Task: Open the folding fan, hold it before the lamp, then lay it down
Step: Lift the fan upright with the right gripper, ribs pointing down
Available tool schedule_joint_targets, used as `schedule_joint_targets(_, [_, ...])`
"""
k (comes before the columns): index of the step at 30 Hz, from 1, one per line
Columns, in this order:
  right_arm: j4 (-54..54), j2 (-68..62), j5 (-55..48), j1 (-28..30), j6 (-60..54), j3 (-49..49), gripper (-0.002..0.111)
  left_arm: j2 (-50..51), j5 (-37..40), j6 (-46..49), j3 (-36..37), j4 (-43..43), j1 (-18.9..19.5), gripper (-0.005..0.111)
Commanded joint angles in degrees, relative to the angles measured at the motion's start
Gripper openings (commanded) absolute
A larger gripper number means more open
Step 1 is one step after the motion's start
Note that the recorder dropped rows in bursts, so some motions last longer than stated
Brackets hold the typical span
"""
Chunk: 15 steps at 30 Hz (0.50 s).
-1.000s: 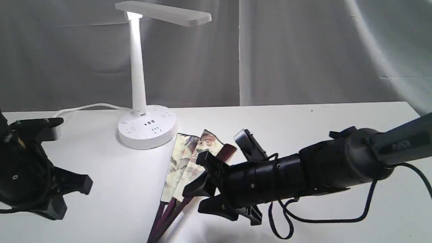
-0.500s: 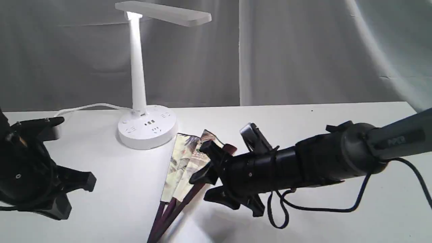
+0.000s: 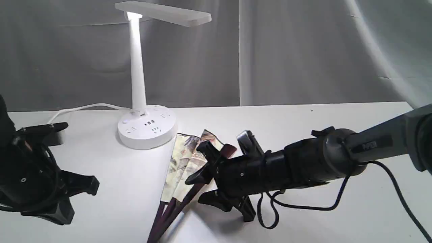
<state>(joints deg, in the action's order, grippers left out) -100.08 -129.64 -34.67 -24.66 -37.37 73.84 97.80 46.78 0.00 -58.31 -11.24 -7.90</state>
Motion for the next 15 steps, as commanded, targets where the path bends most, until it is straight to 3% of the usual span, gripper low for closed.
schedule_joint_targets(1, [0.1, -0.1, 3.2, -0.9, -0.2, 0.3, 0.045, -0.2, -0.5, 0.6, 0.0, -0.2, -0.1, 0.000])
schedule_joint_targets(8, [0.1, -0.2, 6.7, -2.3, -0.2, 0.3, 0.045, -0.2, -0.5, 0.6, 0.0, -0.4, -0.1, 0.000])
schedule_joint_targets(15, [0.1, -2.4, 3.4, -2.3, 0.4, 2.3, 0.045, -0.2, -0.5, 0.6, 0.0, -0.6, -0.1, 0.000])
